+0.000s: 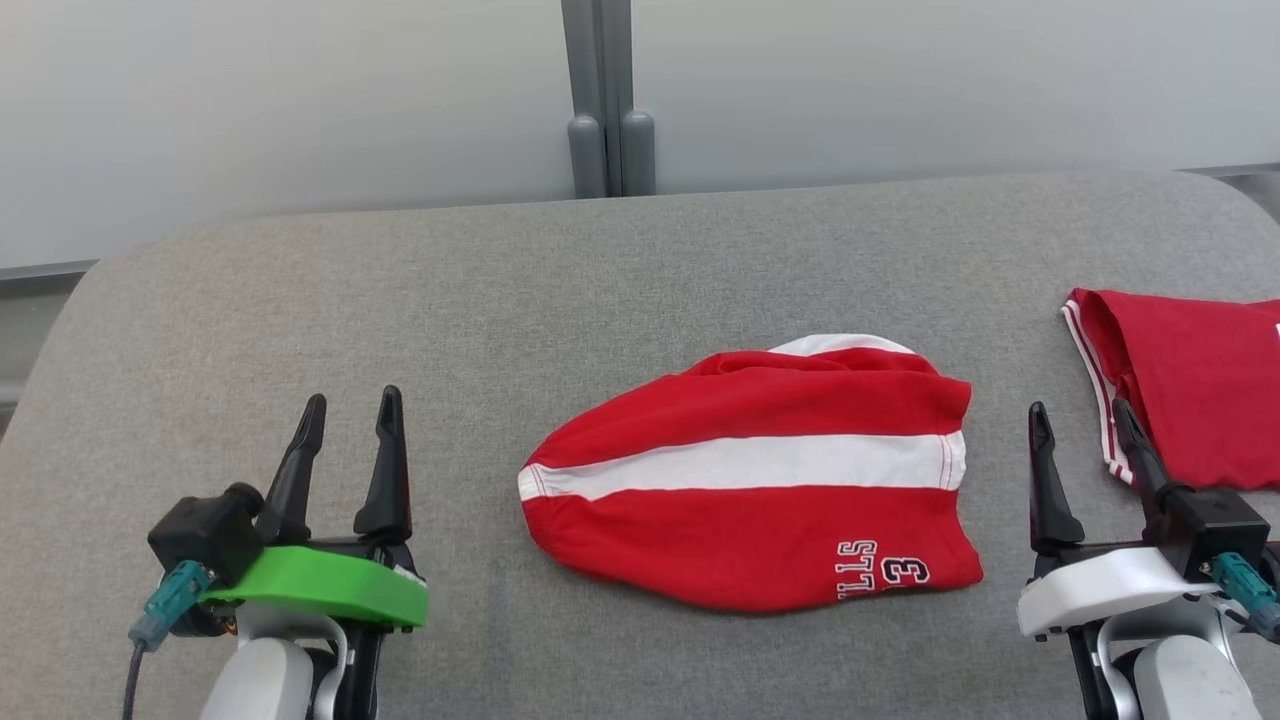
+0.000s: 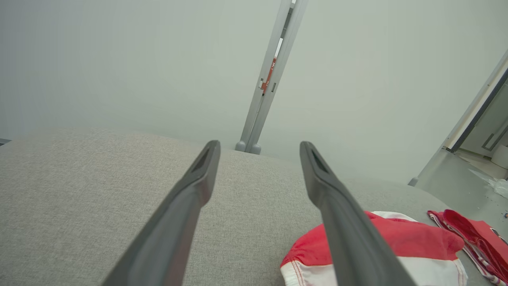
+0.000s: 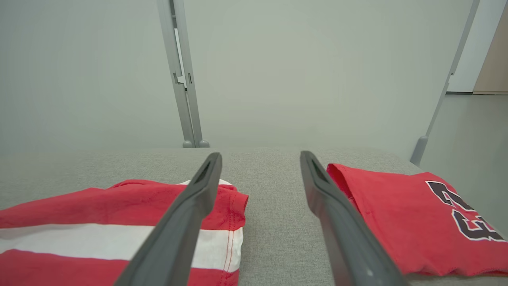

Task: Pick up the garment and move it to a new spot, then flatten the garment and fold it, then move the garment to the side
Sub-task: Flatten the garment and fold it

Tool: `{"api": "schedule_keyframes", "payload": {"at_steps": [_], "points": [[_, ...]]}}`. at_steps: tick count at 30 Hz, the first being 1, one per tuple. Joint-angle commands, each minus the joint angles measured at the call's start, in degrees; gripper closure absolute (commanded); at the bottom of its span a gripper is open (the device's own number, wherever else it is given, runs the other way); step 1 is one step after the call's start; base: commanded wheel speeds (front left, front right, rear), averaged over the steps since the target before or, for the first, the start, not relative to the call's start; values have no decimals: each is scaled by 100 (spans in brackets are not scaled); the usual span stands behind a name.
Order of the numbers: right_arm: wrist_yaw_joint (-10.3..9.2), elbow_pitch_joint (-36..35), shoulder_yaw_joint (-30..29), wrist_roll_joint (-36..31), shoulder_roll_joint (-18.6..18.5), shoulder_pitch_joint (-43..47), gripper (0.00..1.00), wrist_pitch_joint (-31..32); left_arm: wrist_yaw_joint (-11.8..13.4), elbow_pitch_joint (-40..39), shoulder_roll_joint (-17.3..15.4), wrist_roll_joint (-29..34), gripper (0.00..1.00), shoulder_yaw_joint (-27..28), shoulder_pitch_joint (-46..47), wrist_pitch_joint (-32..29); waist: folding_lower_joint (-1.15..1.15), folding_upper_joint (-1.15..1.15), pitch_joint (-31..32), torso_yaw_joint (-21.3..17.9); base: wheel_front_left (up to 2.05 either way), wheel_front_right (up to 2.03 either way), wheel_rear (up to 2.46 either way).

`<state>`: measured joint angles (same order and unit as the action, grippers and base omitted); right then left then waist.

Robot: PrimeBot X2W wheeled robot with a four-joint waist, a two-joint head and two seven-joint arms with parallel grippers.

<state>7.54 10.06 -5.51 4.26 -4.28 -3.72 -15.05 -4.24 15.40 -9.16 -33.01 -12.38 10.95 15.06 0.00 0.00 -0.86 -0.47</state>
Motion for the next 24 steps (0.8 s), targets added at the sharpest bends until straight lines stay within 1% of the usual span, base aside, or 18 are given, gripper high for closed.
{"api": "schedule_keyframes", "payload": {"at_steps": [1, 5, 9, 16, 24], "points": [[-12, 19, 27, 21, -4, 1, 0, -16, -58, -65, 114, 315, 0, 148, -178, 7, 0, 0, 80, 18, 0, 0, 0], [-12, 126, 158, 49, 15, -104, 0, -16, -192, -139, 379, 1057, 0, 522, -368, 9, 0, 0, 112, -2, 0, 0, 0], [-12, 266, 223, 88, -2, -150, 0, -16, -283, 28, 513, 1421, 0, 716, -525, 9, 0, 0, 147, 10, 0, 0, 0], [-12, 444, 144, 165, 13, -141, 0, -16, -328, 396, 592, 1537, 0, 782, -634, 10, 0, 0, 186, 83, 0, 0, 0], [-12, 451, 94, 148, 15, -194, 0, -16, -337, 432, 611, 1469, 0, 693, -568, 10, 0, 0, 172, 113, 0, 0, 0]]}}
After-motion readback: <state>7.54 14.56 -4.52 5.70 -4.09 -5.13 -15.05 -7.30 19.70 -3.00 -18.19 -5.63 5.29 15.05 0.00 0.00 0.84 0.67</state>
